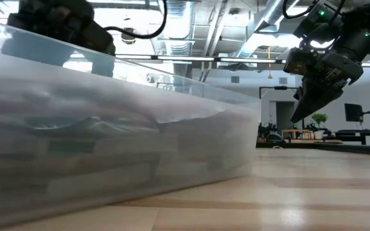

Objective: Sort popcorn bags into baskets
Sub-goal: Adjust the red popcorn bag in the transparent bin, then return to Home Position

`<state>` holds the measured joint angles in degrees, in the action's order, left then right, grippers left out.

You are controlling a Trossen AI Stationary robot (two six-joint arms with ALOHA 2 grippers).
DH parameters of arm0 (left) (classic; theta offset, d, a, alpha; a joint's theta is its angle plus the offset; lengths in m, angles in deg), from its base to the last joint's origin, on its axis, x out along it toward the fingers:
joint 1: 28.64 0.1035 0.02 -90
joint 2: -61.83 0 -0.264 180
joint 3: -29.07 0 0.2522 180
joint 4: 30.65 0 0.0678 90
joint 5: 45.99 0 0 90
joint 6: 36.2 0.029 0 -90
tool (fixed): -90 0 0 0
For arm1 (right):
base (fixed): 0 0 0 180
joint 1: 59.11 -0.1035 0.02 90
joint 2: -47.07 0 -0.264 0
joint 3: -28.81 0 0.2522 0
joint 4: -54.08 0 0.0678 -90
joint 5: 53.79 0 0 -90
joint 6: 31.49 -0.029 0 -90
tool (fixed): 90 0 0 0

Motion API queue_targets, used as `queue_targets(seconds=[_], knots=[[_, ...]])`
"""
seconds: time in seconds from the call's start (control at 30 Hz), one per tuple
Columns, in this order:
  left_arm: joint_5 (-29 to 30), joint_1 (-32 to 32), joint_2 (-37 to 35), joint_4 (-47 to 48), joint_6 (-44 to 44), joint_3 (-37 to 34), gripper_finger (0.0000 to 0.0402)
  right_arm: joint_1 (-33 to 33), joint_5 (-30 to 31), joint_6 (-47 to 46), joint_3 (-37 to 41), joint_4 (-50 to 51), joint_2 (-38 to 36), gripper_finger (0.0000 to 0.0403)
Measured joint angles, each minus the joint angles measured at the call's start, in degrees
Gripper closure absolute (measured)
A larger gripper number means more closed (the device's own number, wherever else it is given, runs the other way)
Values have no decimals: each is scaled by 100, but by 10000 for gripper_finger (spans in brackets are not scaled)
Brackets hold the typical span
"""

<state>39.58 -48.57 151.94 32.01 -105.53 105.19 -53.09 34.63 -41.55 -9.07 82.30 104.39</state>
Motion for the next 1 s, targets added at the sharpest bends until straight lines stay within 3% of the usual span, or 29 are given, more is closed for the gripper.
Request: queue_targets(seconds=[0.47, 0.77, 1.0], knots=[[-34, 165, 0, -1310, -70, -161, 396, 0, -2, 48, 0, 7, 2, 379], [-7, 702, -133, -1817, 215, -156, 396, 0, -19, -92, -84, -146, -3, 368], [-336, 1301, -616, -2401, 1898, 650, 396, -2, -53, 418, -1144, 113, -446, 379]])
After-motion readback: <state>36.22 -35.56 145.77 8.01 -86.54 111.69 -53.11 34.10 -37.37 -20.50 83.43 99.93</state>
